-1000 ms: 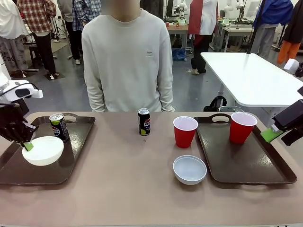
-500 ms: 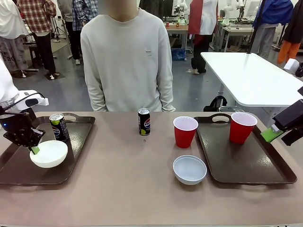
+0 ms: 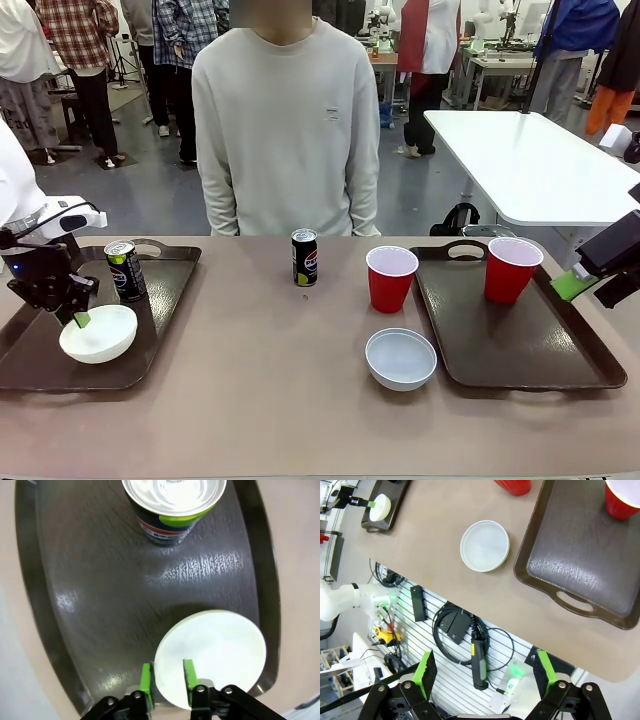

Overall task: Prepare tableware on both trays.
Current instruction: Pick up a Picnic Bowl from the table and place it on a Handle tray.

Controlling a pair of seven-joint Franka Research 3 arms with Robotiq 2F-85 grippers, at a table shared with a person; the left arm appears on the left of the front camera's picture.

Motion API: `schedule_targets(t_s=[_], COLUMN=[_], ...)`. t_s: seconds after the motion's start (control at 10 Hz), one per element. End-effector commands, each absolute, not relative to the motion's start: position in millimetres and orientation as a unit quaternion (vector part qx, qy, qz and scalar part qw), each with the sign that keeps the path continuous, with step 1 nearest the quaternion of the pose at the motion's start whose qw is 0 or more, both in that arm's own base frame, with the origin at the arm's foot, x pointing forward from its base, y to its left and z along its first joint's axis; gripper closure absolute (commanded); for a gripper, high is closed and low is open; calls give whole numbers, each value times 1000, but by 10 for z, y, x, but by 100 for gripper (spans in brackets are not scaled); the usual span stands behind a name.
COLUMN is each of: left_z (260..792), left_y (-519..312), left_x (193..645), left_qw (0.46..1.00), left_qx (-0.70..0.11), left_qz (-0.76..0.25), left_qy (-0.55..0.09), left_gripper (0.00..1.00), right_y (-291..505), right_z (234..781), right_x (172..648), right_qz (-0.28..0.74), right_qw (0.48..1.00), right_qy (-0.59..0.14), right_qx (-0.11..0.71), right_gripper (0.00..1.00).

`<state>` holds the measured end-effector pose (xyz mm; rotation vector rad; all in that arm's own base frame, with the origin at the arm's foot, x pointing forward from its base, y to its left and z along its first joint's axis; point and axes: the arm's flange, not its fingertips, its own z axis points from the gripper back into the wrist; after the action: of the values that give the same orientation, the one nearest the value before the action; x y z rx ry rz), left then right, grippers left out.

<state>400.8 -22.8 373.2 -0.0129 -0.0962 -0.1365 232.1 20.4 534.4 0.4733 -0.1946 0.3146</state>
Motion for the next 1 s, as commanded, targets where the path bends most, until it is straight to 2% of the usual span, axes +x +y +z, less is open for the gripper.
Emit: schedule_targets(t_s=[0.0,0.1,0.2,0.3,0.4,0.5,0.6,0.7,0.9], left_z=[3730,3877,4081,4304,4484,4627,4770,4907,5046], left_y=[-194,-184,-177,-172,-188,-233,-254,-246,-156], left_x=[3396,3347,3283,3212,3151,3064,2990,2938,2856], left_qw=[996,995,992,987,978,961,932,904,853], left_qx=[-43,-66,-98,-145,-191,-265,-352,-422,-520], left_qz=[-63,-63,-64,-59,-63,-79,-84,-70,-56], left_qy=[-51,-47,-50,-48,-48,-28,-7,13,-1], left_gripper=[47,54,27,34,7,14,0,0,2], right_y=[202,202,202,202,202,202,202,202,202], right_z=[5323,5323,5323,5323,5323,5323,5323,5323,5323], right_x=[2330,2330,2330,2330,2330,2330,2330,2330,2330], right_qz=[150,150,150,150,150,150,150,150,150], right_qw=[958,958,958,958,958,958,958,958,958], right_qy=[-95,-95,-95,-95,-95,-95,-95,-95,-95], right_qx=[226,226,226,226,226,226,226,226,226], right_gripper=[0,0,0,0,0,0,0,0,0])
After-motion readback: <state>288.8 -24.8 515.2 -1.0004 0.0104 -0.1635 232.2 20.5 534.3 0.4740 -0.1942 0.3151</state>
